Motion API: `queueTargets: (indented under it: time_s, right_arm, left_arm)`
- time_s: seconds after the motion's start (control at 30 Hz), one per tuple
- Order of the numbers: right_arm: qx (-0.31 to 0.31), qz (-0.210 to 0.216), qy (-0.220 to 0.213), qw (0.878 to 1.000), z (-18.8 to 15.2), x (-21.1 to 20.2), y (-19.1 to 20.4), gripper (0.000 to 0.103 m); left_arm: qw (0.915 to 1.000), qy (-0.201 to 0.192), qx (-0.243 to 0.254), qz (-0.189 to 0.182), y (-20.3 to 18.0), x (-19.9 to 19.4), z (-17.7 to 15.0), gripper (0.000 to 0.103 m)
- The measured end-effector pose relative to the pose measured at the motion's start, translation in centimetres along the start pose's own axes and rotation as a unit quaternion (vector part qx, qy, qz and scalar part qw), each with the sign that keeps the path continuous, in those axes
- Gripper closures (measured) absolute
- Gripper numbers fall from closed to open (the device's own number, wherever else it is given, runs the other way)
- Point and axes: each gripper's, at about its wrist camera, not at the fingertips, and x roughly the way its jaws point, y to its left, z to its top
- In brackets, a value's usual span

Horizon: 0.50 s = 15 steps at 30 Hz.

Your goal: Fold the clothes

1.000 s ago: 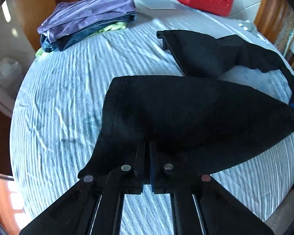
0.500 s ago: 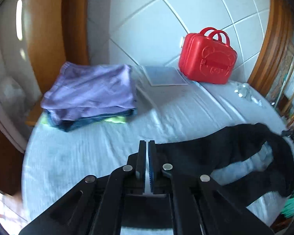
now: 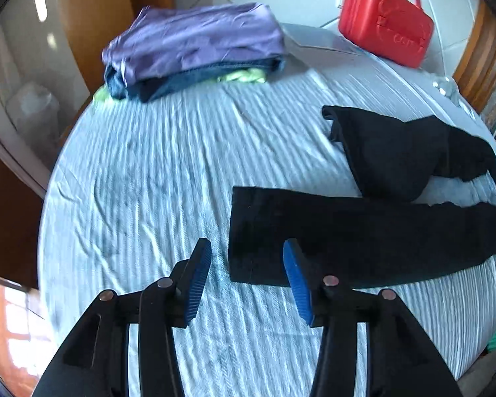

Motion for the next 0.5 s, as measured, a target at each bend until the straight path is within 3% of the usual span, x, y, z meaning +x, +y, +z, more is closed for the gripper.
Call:
queueTargets:
  time_s: [0.1,0.2,0.33,0.5]
  right_arm:
    - [0.005,-0.002,0.007,1.0,-0.4,0.4,0.4,0.047]
    - [0.016,0.0,0.004,1.0,-1.0,0.3,0.4,0.043]
    - [-0.012,-0.03,0.004,0.999,-1.9,0.6,1.0,0.038]
    - [-0.069,-0.075,0.023,0.994,-2.9,2.3,1.7,0.038]
  left_arm:
    - [0.9996,0.003,-0.001,-0.028,-0.3,1.2,0.3,0.052]
    - [0.9996,0.017,0.01,-0.021,-1.2,2.4,0.1,0.053]
    - [0.9994,0.007,0.033,-0.001,-2.7,1.7,-0.2,0.08]
    - [0.9996,0.008,0.014,0.023,-3.5,0.4,0.3,0.084]
